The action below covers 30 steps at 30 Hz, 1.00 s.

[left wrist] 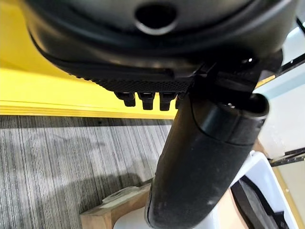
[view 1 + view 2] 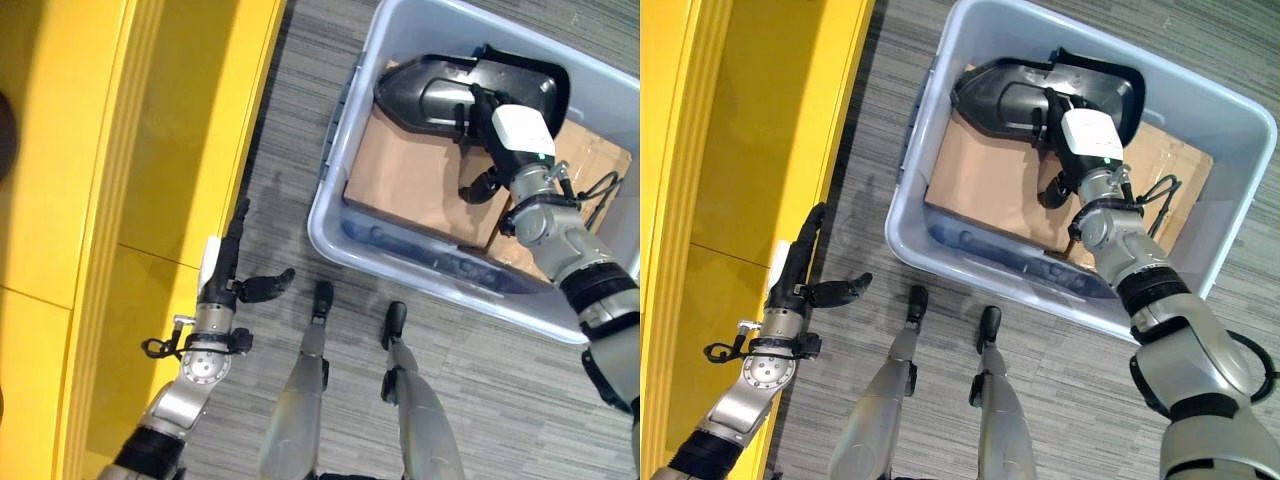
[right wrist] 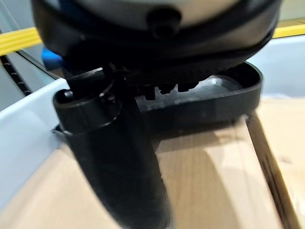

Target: Move parts from the plastic box to the shelf.

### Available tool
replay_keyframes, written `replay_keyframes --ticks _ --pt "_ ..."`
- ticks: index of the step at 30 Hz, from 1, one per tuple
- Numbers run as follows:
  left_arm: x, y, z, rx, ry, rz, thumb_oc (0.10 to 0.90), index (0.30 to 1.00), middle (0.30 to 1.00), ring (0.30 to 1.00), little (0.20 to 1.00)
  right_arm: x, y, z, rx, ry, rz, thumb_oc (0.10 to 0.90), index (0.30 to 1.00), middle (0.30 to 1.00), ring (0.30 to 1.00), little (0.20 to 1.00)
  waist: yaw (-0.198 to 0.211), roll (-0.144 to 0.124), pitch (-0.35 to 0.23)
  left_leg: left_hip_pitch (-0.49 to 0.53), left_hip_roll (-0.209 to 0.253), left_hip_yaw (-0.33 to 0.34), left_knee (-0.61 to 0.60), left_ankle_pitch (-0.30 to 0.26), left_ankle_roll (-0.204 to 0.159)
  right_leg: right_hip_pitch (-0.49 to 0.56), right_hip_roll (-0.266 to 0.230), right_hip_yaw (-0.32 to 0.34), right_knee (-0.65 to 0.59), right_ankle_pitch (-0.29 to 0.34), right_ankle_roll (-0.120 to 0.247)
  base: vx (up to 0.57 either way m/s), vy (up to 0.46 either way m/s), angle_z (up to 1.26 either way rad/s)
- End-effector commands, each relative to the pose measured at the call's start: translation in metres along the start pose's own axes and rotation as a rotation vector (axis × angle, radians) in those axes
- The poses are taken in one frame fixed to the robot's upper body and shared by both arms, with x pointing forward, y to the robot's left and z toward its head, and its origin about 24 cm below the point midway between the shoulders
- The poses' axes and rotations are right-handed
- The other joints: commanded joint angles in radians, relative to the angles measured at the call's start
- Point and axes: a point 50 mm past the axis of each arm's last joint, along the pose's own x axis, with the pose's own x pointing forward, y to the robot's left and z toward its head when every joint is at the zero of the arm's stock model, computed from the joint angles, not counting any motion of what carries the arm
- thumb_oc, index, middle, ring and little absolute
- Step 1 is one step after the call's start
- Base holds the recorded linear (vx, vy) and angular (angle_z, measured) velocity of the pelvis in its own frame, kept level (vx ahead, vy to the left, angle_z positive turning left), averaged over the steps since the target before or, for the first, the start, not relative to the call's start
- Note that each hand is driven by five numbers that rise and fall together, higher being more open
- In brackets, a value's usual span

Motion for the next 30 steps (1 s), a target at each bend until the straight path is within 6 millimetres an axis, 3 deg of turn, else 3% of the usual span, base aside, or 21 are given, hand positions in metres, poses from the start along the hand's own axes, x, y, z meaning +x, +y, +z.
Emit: replay_keyframes --ticks 1,3,5,7,8,12,21,24,30 --pt "0.005 -0.001 0.033 -0.118 -0.163 0.07 0.9 1.0 1.0 1.0 1.0 -0.006 0.008 -0.009 0.335 0.134 -0.09 0.9 1.0 1.0 1.0 1.0 0.001 0.003 -0.012 0.013 0.061 0.011 0.073 -0.065 -0.045 0.02 -0.141 0.017 0.072 -0.014 0.071 0.0 0.045 0.03" --pt "0.006 -0.001 0.033 -0.12 -0.16 0.073 0.9 1.0 1.0 1.0 1.0 -0.01 0.017 -0.008 0.436 0.16 -0.08 0.9 1.0 1.0 1.0 1.0 0.001 0.003 -0.012 0.015 0.061 0.011 0.069 -0.06 -0.045 0.023 -0.141 0.016 0.065 -0.007 0.071 0.0 0.049 0.05" --pt "0.008 -0.007 0.03 -0.124 -0.128 0.062 0.9 1.0 1.0 1.0 1.0 -0.026 0.053 0.001 0.831 0.261 -0.06 0.9 1.0 1.0 1.0 1.0 -0.003 0.007 -0.012 0.05 0.056 0.011 0.058 -0.063 -0.042 0.057 -0.15 0.014 0.055 -0.005 0.073 0.03 0.078 -0.01" --pt "0.007 -0.008 0.029 -0.122 -0.125 0.061 0.9 1.0 1.0 1.0 1.0 -0.033 0.061 0.005 0.927 0.274 -0.054 0.9 1.0 1.0 1.0 1.0 -0.005 0.006 -0.012 0.06 0.055 0.011 0.056 -0.064 -0.042 0.067 -0.153 0.013 0.054 -0.006 0.074 0.03 0.055 -0.03" --pt "0.003 -0.009 0.022 -0.111 -0.085 0.057 0.9 1.0 1.0 1.0 1.0 -0.056 0.088 0.02 1.228 0.306 -0.008 0.9 1.0 1.0 1.0 1.0 -0.015 -0.002 -0.021 0.081 0.052 0.011 0.053 -0.068 -0.042 0.091 -0.159 0.014 0.046 -0.003 0.077 0.06 0.071 0.04" --pt "-0.004 -0.012 0.017 -0.123 -0.049 0.035 0.9 1.0 1.0 1.0 1.0 -0.081 0.115 0.027 1.626 0.453 -0.028 0.9 1.0 1.0 1.0 1.0 -0.011 -0.004 -0.045 0.104 0.042 0.006 0.057 -0.079 -0.038 0.128 -0.172 0.006 0.034 0.0 0.081 0.04 0.045 0.08" --pt "-0.008 -0.017 0.017 -0.136 -0.036 0.006 0.9 1.0 1.0 1.0 1.0 -0.098 0.123 0.046 1.957 0.518 -0.103 0.9 1.0 1.0 1.0 1.0 -0.018 -0.017 -0.082 0.137 0.04 0.002 0.054 -0.089 -0.034 0.166 -0.182 0.007 0.017 0.006 0.085 0.0 0.008 0.0" --pt "-0.01 -0.019 0.016 -0.14 -0.018 -0.006 0.9 1.0 1.0 1.0 1.0 -0.099 0.118 0.063 2.115 0.5 -0.125 0.9 1.0 1.0 1.0 1.0 -0.019 -0.021 -0.099 0.151 0.039 0.003 0.055 -0.095 -0.032 0.177 -0.183 0.007 0.013 0.008 0.086 0.0 0.0 0.0" --pt "-0.014 -0.019 0.014 -0.131 0.0 -0.022 0.9 1.0 1.0 1.0 1.0 -0.107 0.117 0.08 2.224 0.483 -0.101 0.9 1.0 1.0 1.0 1.0 -0.02 -0.027 -0.126 0.169 0.039 0.001 0.047 -0.096 -0.03 0.196 -0.185 0.003 0.004 0.009 0.087 0.0 0.0 0.01"
